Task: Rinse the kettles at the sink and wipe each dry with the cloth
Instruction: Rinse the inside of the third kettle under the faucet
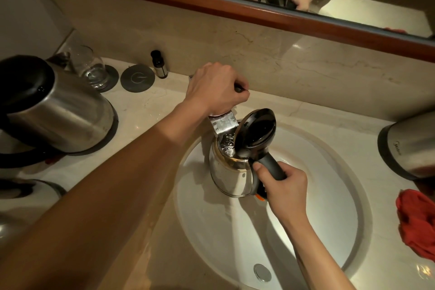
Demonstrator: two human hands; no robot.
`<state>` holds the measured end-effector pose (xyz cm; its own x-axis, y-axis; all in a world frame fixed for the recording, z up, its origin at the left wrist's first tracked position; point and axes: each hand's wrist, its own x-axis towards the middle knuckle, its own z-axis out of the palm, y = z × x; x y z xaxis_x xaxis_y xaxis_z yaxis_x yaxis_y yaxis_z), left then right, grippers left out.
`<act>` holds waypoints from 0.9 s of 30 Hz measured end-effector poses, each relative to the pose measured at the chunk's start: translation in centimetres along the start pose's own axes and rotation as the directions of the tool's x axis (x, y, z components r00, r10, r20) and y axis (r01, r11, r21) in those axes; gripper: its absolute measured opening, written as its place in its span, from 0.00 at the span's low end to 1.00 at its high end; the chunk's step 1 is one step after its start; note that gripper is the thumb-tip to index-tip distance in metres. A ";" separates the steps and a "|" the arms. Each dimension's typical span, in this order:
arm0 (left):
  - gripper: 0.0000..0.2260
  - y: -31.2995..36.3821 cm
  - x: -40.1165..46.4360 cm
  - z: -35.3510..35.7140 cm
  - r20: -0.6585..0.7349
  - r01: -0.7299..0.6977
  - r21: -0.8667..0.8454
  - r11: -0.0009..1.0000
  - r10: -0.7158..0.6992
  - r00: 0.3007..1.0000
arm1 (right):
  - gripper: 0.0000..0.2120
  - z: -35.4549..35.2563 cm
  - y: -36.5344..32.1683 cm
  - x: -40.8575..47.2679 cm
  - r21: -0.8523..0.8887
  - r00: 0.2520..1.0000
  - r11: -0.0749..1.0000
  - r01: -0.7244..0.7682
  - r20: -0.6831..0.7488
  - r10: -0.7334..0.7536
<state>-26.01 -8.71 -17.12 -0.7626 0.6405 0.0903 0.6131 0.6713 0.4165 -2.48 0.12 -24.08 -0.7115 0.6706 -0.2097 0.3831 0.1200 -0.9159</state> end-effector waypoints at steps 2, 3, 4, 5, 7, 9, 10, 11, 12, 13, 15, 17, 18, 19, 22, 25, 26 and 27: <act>0.12 0.0 0.0 0.0 0.002 0.004 -0.001 1.000 -0.004 1.000 | 0.27 0.0 0.0 0.0 -0.002 1.000 1.000 0.000 0.003 0.000; 0.12 0.0 0.0 -0.1 0.002 0.006 -0.001 1.000 -0.006 1.000 | 0.26 0.0 -0.1 0.0 0.000 1.000 1.000 -0.003 0.004 0.003; 0.12 0.1 -0.1 -0.1 0.003 0.006 -0.001 1.000 -0.006 1.000 | 0.26 0.0 -0.1 -0.1 0.001 1.000 1.000 -0.007 0.006 0.007; 0.12 0.1 -0.1 -0.1 0.005 0.006 -0.001 1.000 -0.006 1.000 | 0.25 0.0 -0.1 -0.1 -0.001 1.000 1.000 -0.010 0.007 0.010; 0.12 0.1 0.0 -0.1 0.009 0.009 0.001 1.000 -0.009 1.000 | 0.24 -0.1 -0.1 -0.1 -0.003 1.000 1.000 -0.013 0.010 0.013; 0.12 0.1 0.0 -0.1 0.008 0.014 0.003 1.000 -0.014 1.000 | 0.23 0.0 -0.1 -0.1 0.000 1.000 1.000 -0.009 0.014 0.009; 0.12 0.1 0.0 -0.1 0.007 0.015 0.004 1.000 -0.015 1.000 | 0.23 0.0 -0.1 -0.1 0.000 1.000 1.000 -0.006 0.014 0.006; 0.12 0.1 0.0 -0.1 0.006 0.015 0.005 1.000 -0.015 1.000 | 0.22 -0.1 -0.2 -0.2 -0.003 1.000 1.000 -0.001 0.013 0.001; 0.12 0.1 0.0 -0.1 0.007 0.014 0.005 1.000 -0.014 1.000 | 0.21 -0.1 -0.1 -0.1 -0.008 1.000 1.000 0.002 0.013 -0.002; 0.11 0.1 0.0 -0.1 0.007 0.012 0.004 1.000 -0.012 1.000 | 0.20 -0.1 0.0 -0.1 -0.009 1.000 1.000 0.005 0.013 -0.005; 0.11 0.1 -0.1 -0.1 0.008 0.011 0.000 1.000 -0.011 1.000 | 0.21 -0.1 0.1 -0.1 -0.005 1.000 1.000 0.002 0.014 -0.002; 0.11 0.1 -0.1 -0.1 0.005 0.009 0.003 1.000 -0.009 1.000 | 0.23 -0.1 0.2 0.0 0.001 1.000 1.000 -0.008 0.010 0.008; 0.12 0.1 -0.1 -0.1 0.002 0.007 0.004 1.000 -0.007 1.000 | 0.24 0.0 0.2 0.0 0.003 1.000 1.000 -0.015 0.009 0.015; 0.11 0.1 -0.1 -0.1 0.000 0.005 0.006 1.000 -0.005 1.000 | 0.25 0.0 0.3 0.0 0.004 1.000 1.000 -0.016 0.008 0.016; 0.11 0.2 -0.2 -0.2 -0.003 0.001 0.001 1.000 -0.001 1.000 | 0.26 -0.1 0.6 0.1 0.004 1.000 1.000 -0.012 0.009 0.012; 0.11 0.3 -0.2 -0.3 -0.003 0.004 0.000 1.000 -0.004 1.000 | 0.27 -0.2 0.8 0.2 0.005 1.000 1.000 -0.011 0.013 0.011; 0.11 0.3 -0.2 -0.3 -0.004 0.003 0.002 1.000 -0.003 1.000 | 0.28 -0.2 0.8 0.2 0.007 1.000 1.000 -0.012 0.014 0.012; 0.11 0.2 -0.2 -0.3 -0.004 0.002 0.003 1.000 -0.002 1.000 | 0.28 -0.2 0.8 0.3 0.009 1.000 1.000 -0.011 0.017 0.011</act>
<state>-25.77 -8.78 -16.79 -0.7647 0.6377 0.0930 0.6122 0.6738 0.4137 -2.22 0.53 -24.83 -0.7173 0.6593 -0.2253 0.3855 0.1062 -0.9166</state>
